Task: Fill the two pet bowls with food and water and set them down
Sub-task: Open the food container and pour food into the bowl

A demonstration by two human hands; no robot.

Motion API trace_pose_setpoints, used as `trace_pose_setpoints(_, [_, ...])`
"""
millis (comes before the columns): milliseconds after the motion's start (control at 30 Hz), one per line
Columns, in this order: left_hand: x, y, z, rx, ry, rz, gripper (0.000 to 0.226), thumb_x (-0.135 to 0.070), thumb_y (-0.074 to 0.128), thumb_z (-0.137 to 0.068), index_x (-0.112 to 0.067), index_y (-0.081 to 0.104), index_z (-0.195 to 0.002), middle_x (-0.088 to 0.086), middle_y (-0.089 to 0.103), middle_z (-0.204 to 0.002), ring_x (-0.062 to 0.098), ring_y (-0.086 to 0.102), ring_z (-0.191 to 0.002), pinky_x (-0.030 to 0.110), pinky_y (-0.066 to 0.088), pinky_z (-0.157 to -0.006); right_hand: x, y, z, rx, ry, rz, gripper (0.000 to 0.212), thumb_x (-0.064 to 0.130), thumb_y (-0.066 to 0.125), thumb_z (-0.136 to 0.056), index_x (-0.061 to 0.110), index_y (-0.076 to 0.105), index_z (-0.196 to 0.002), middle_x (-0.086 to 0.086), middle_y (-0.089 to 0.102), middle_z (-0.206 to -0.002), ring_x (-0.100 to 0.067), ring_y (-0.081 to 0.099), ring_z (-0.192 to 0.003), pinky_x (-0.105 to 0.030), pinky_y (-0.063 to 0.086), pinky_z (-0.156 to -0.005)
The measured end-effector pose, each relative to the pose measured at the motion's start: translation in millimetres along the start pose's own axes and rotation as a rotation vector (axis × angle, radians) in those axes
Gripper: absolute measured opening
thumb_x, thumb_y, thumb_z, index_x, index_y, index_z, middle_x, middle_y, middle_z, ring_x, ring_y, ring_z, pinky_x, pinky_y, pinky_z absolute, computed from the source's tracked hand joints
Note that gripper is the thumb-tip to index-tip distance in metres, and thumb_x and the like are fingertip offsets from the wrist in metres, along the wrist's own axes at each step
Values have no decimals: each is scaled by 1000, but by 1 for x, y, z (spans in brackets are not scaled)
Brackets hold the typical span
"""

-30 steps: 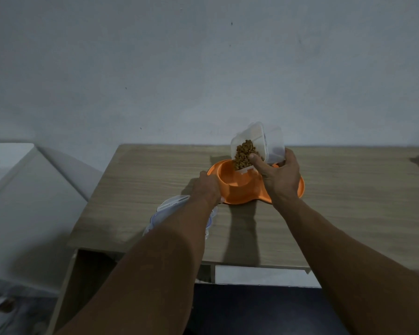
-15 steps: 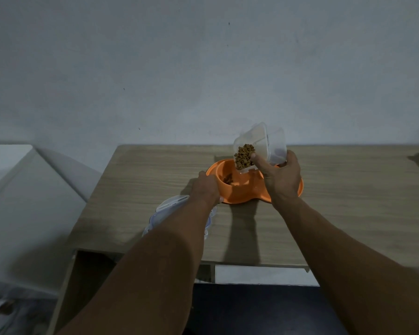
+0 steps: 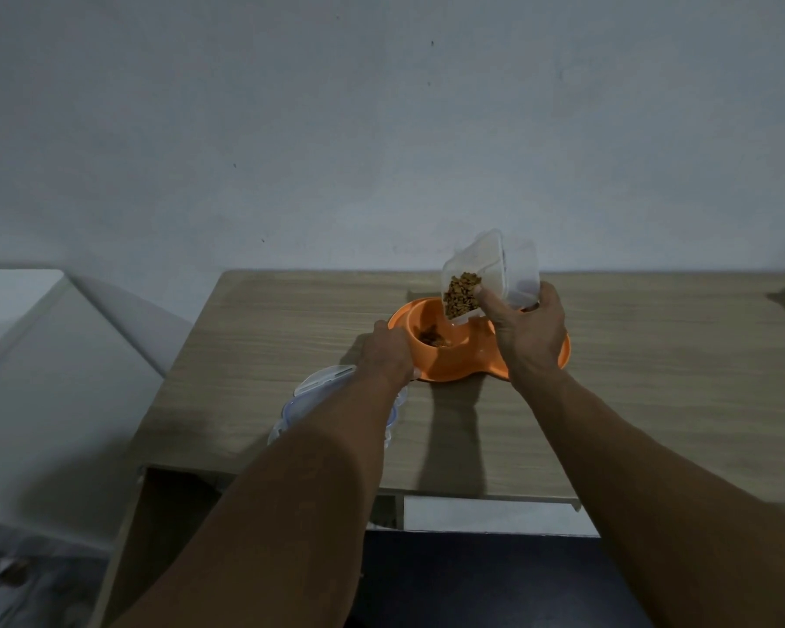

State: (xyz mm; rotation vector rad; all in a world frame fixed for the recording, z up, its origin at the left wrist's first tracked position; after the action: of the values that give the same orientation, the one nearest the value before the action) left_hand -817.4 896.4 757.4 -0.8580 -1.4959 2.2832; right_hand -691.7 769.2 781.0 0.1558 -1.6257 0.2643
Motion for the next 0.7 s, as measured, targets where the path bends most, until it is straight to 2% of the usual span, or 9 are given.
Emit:
trace_pose_setpoints(67, [0, 1, -1, -5, 5, 3, 64, -30, 79, -79, -10, 52, -133, 9, 42, -133, 27, 52, -119, 37, 46, -95, 1, 0, 0, -18, 41, -43, 53, 46, 87, -61, 24, 58, -100, 5, 68, -96, -11, 67, -86, -31, 58, -76])
trace_pose_setpoints(167, [0, 0, -1, -6, 4, 10, 64, -30, 79, -79, -10, 51, -134, 9, 42, -134, 28, 52, -121, 38, 46, -95, 6, 2, 1, 0, 29, -23, 47, 35, 87, -69, 21, 56, -102, 11, 64, -89, 2, 60, -76, -15, 49, -62])
trace_pose_setpoints(233, [0, 1, -1, -12, 12, 4, 63, -31, 79, -79, -10, 53, -133, 9, 42, -133, 27, 52, -119, 37, 46, -95, 5, 1, 0, -4, 26, -30, 45, 33, 86, -70, 21, 56, -101, 13, 63, -86, 3, 60, -74, -12, 47, -59])
trace_pose_setpoints(467, [0, 1, -1, -17, 22, -3, 59, -30, 79, -79, -9, 56, -129, 10, 43, -131, 27, 54, -115, 36, 47, -90, 2, 0, 1, -4, 32, -23, 46, 37, 88, -67, 24, 56, -99, 8, 66, -91, -5, 64, -81, -26, 55, -72])
trace_pose_setpoints(633, [1, 1, -2, -22, 33, 7, 60, -29, 79, -79, -10, 54, -130, 9, 43, -131, 27, 54, -116, 36, 47, -92, 5, 1, 1, 12, 5, 12, 45, 36, 87, -68, 24, 55, -97, 14, 62, -85, 0, 60, -77, -22, 52, -70])
trace_pose_setpoints(700, [1, 2, -2, -20, 31, 10, 61, -29, 78, -79, -9, 53, -131, 9, 43, -132, 27, 54, -117, 36, 47, -92, 2, 0, -1, 2, 15, -2, 47, 39, 87, -67, 23, 56, -98, 12, 63, -86, -2, 61, -78, -25, 53, -72])
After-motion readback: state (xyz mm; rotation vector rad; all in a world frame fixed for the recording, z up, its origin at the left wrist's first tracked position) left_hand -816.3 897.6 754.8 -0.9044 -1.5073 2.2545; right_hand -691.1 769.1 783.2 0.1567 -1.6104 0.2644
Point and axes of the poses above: each hand's wrist, its own z-axis away from the middle knuckle, its own y-axis out of the palm, x = y × z, the point moved 3 cm from there along -z, towards the middle knuckle
